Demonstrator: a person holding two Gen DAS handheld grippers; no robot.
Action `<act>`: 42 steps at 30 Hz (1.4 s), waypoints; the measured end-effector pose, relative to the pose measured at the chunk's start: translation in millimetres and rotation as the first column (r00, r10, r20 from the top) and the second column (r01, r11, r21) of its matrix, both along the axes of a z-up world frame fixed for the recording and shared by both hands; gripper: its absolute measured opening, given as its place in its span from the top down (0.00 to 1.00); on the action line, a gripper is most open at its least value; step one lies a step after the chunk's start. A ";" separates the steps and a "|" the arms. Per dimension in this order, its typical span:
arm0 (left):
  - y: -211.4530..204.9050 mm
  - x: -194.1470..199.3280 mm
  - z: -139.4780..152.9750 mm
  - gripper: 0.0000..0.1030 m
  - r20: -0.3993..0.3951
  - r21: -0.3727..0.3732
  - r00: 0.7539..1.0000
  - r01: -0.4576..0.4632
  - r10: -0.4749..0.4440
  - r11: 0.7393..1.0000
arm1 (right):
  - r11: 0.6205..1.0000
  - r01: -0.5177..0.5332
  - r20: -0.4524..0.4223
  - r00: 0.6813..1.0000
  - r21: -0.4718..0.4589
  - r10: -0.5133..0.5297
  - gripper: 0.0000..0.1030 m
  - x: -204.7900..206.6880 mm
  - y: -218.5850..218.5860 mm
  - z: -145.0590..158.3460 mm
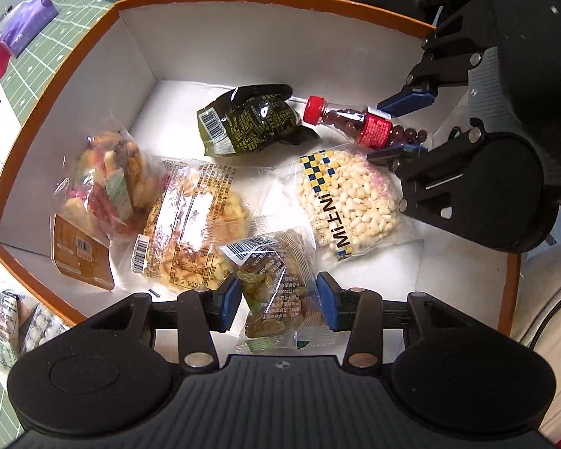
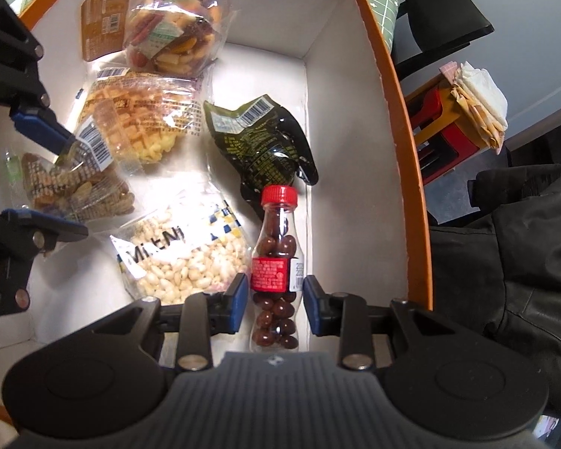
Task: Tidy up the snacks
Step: 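Carry both held snacks into the orange box and open both tools, then move both tools back from the box over the remaining snacks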
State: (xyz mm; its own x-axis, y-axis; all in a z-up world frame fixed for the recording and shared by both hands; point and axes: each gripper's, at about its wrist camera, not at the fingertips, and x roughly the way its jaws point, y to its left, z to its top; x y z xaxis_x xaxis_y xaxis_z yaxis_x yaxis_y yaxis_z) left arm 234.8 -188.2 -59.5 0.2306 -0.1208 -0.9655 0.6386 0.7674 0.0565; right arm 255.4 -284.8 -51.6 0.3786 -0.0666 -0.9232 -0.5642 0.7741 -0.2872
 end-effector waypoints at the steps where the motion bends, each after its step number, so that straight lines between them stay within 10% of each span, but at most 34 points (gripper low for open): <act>1: 0.2 0.1 0.0 0.46 -0.003 -0.003 1.000 0.007 -0.007 1.000 | 1.000 -0.001 0.000 1.000 0.000 0.001 0.67 -0.7 0.1 0.4; 15: 7.5 -14.6 28.4 0.21 0.052 -0.079 0.998 0.032 -0.028 0.996 | 0.997 -0.017 0.008 1.000 0.077 0.017 0.30 -14.7 5.2 21.2; 42: 61.7 -85.8 99.1 0.20 0.309 -0.144 0.945 -0.068 0.110 0.987 | 0.974 0.048 0.261 0.960 0.219 -0.106 0.26 -80.1 27.0 90.0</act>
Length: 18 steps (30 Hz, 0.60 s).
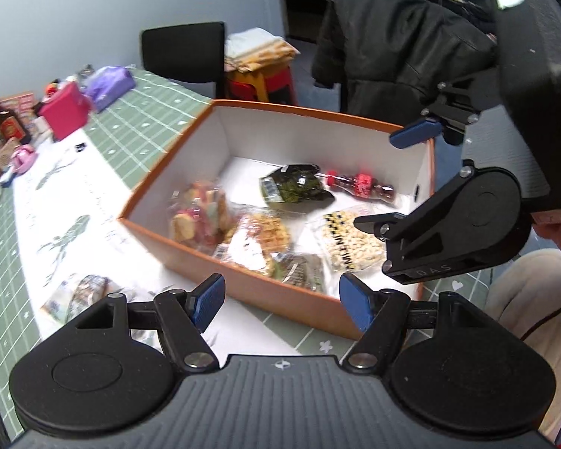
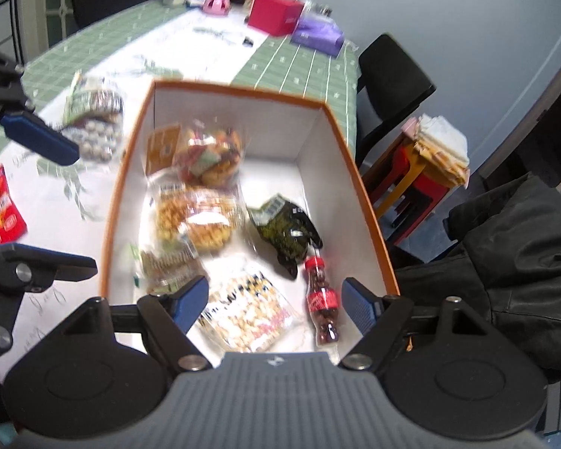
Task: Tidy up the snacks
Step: 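Move both tools back from the box over the remaining snacks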
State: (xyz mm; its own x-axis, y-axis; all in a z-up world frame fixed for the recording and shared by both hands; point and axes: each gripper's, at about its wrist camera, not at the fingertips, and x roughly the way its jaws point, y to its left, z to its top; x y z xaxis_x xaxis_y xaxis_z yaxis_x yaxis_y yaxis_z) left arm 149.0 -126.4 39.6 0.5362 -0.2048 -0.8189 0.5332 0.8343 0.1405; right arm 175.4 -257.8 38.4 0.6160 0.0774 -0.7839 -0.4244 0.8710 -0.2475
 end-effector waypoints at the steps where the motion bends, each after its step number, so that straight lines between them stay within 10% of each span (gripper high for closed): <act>1: 4.0 -2.8 2.4 0.20 0.012 0.002 1.000 -0.012 0.012 1.000 | 1.000 -0.002 0.009 1.000 0.009 0.002 0.26 -2.3 3.2 1.9; 18: 107.3 -38.4 11.1 0.18 0.063 -0.017 0.962 -0.265 0.265 0.964 | 0.972 -0.151 0.093 0.986 0.180 0.136 0.25 -30.0 102.6 16.0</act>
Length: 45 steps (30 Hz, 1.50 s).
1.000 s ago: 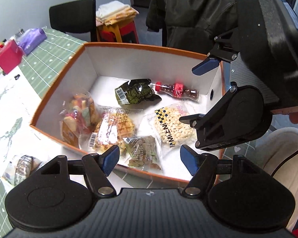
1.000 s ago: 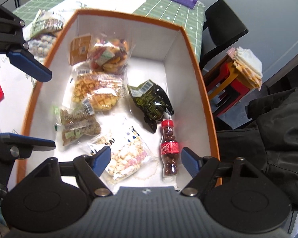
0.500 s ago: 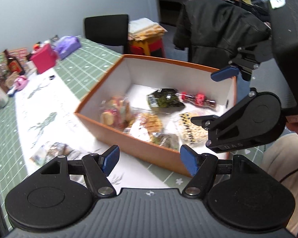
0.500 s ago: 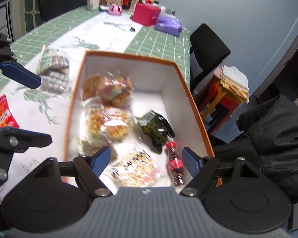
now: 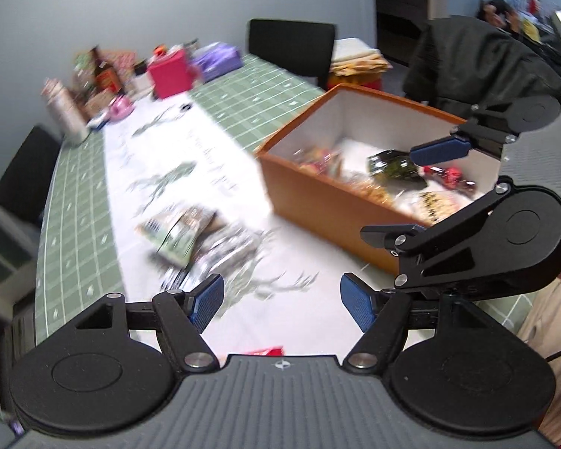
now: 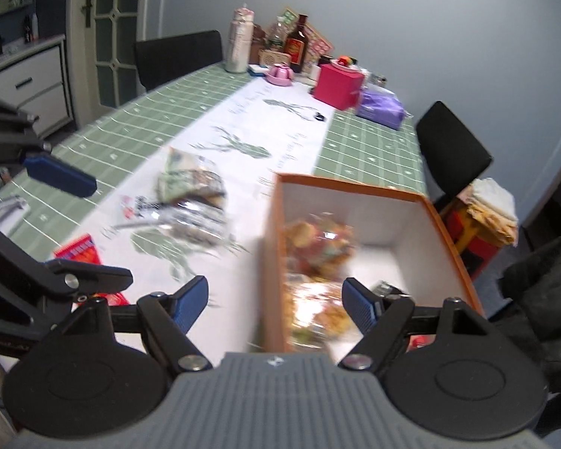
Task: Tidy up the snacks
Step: 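Move both tools back from the box over the remaining snacks, then grasp the red spicy-strip pack with the left tool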
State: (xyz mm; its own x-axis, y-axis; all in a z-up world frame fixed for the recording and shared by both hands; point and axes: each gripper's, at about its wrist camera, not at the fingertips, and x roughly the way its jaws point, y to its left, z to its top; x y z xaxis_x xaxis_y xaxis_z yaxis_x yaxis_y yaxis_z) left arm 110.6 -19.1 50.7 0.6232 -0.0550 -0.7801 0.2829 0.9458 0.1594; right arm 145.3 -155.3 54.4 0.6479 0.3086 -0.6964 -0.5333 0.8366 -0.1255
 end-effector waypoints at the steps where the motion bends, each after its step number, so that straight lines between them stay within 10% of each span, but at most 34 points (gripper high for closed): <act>1: 8.0 -1.0 -2.4 0.18 -0.007 -0.009 1.000 -0.017 0.017 1.000 | 1.000 -0.005 -0.002 1.000 0.012 0.005 0.25 -1.2 5.6 -2.3; 16: 91.5 -15.7 -72.9 0.17 -0.104 -0.076 0.960 -0.268 0.260 0.960 | 0.987 0.024 -0.079 0.997 0.159 -0.012 0.26 -15.4 50.5 -82.4; 34: 132.6 -22.4 -134.4 0.18 -0.280 -0.383 0.862 -0.503 0.422 0.775 | 0.995 -0.022 -0.072 0.997 0.096 0.029 0.63 -11.4 86.1 -145.8; 41: 127.7 0.6 -136.6 0.18 -0.254 -0.382 0.863 -0.504 0.437 0.774 | 0.990 -0.086 -0.053 0.994 0.112 0.093 0.66 -12.9 99.5 -146.7; 45: 117.4 12.6 -137.6 0.18 -0.222 -0.320 0.876 -0.479 0.427 0.817 | 0.987 -0.102 -0.047 0.993 0.122 0.109 0.67 -13.1 103.7 -147.5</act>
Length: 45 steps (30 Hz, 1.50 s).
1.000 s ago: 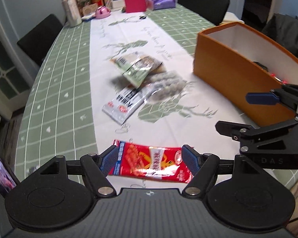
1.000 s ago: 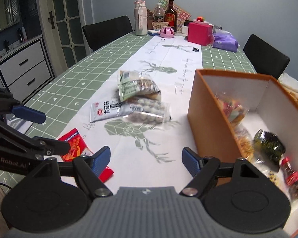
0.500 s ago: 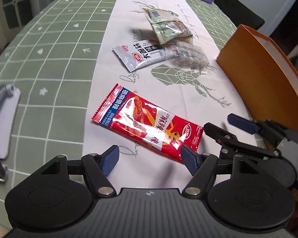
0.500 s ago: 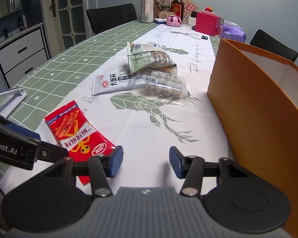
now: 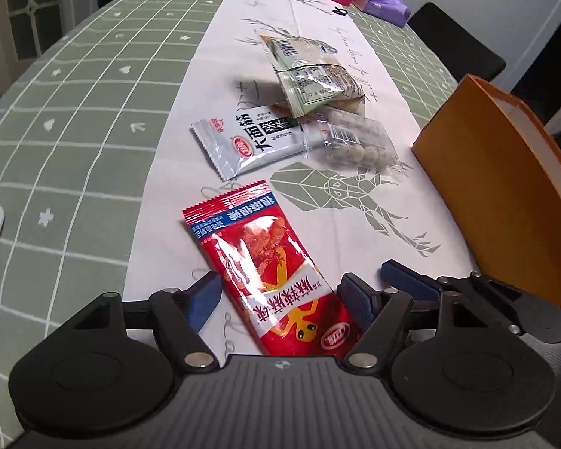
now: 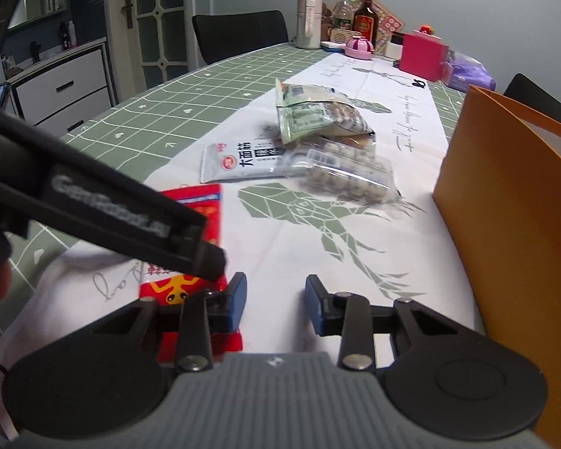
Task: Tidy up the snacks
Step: 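Grasp the red spicy-strip pack with the left tool, then grasp the clear egg-snack tray with the right tool while the left tool holds the red pack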
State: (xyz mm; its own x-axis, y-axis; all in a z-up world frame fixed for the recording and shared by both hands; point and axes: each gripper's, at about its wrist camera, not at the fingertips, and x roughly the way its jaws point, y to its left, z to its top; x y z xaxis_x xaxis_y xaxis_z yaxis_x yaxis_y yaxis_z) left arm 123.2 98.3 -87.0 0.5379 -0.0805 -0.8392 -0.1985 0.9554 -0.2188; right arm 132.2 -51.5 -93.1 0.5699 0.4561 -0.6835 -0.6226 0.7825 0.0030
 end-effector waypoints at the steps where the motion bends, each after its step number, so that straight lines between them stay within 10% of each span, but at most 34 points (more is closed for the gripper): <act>1: -3.8 2.3 -0.4 0.18 -0.003 0.027 1.000 0.009 -0.009 1.000 | 1.000 0.002 0.001 1.000 0.000 -0.002 0.67 0.0 -0.8 0.0; 12: -32.6 14.3 -8.1 0.18 0.005 0.224 0.997 0.077 -0.080 0.972 | 0.994 0.111 0.013 0.994 -0.006 -0.111 0.64 7.8 -31.4 -1.8; 16: -23.8 14.2 -5.3 0.41 0.028 0.226 0.997 0.057 -0.065 0.972 | 0.993 0.115 0.020 0.993 -0.004 -0.114 0.62 11.1 -31.3 -2.3; 22: -6.4 15.7 -4.1 0.45 0.036 0.244 0.998 0.035 -0.045 0.969 | 0.997 0.067 0.057 0.996 -0.043 -0.065 0.61 19.3 -15.6 -0.8; 34: 21.3 19.3 -4.8 0.46 0.076 0.190 0.997 0.007 -0.022 0.982 | 0.968 -0.100 0.305 0.937 -0.231 0.170 0.29 59.1 42.4 -4.2; 40: 24.1 17.6 -6.0 0.46 0.088 0.179 0.996 0.012 -0.028 0.984 | 0.969 -0.103 0.323 0.931 -0.223 0.173 0.32 78.9 50.0 -10.6; 45: 22.6 15.6 -6.4 0.46 0.093 0.184 0.995 0.018 -0.035 0.983 | 0.967 -0.101 0.331 0.927 -0.234 0.177 0.60 71.2 55.1 -12.8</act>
State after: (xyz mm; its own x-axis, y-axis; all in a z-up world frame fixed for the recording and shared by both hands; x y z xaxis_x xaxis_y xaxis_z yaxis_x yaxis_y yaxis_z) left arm 138.8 120.9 -93.3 0.6157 0.0541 -0.7861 -0.1592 0.9856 -0.0569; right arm 203.5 3.6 -106.0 0.7291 0.4168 -0.5429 -0.6574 0.6471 -0.3861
